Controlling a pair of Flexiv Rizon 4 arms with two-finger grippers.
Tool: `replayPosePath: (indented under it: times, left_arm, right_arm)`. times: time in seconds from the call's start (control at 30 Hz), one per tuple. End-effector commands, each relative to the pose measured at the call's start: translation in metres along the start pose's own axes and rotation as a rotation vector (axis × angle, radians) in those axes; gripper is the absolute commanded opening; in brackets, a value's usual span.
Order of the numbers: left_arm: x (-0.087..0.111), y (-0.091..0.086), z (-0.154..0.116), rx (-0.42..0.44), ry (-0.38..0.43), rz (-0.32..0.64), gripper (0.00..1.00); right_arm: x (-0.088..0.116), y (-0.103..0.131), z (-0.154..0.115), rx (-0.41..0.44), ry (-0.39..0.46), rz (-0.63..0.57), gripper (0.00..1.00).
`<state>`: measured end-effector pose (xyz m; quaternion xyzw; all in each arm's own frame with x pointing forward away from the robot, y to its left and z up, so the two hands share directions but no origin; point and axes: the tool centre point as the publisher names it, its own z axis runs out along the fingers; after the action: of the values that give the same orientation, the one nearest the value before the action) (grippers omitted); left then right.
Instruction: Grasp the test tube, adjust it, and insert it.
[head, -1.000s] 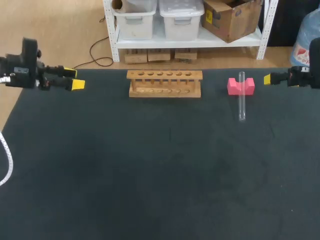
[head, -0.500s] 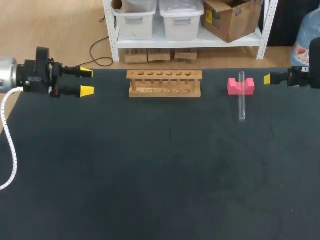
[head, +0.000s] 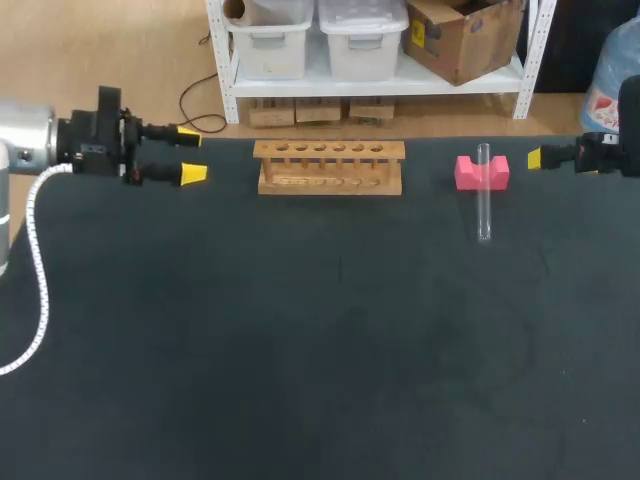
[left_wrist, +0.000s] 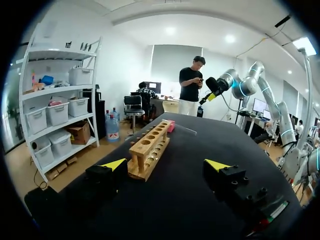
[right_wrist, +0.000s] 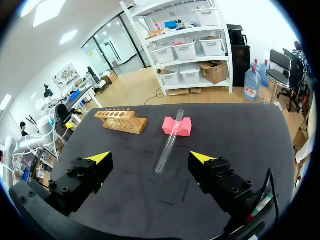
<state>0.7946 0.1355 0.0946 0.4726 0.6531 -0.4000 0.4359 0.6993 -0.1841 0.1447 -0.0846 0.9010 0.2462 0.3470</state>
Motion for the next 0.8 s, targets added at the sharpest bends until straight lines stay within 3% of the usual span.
replayPosePath:
  times: [0.03,0.8]
  left_arm:
    - [0.0014,0.0036,0.0071,-0.007,0.008,0.003,1.0]
    - [0.0003,0.0065,0.0108,-0.021,0.031,0.02,1.0]
  right_arm:
    - [0.0004,0.002,-0.0012,0.011,0.001,0.0,1.0]
    - [0.0004,0.002,-0.0012,0.011,0.001,0.0,1.0]
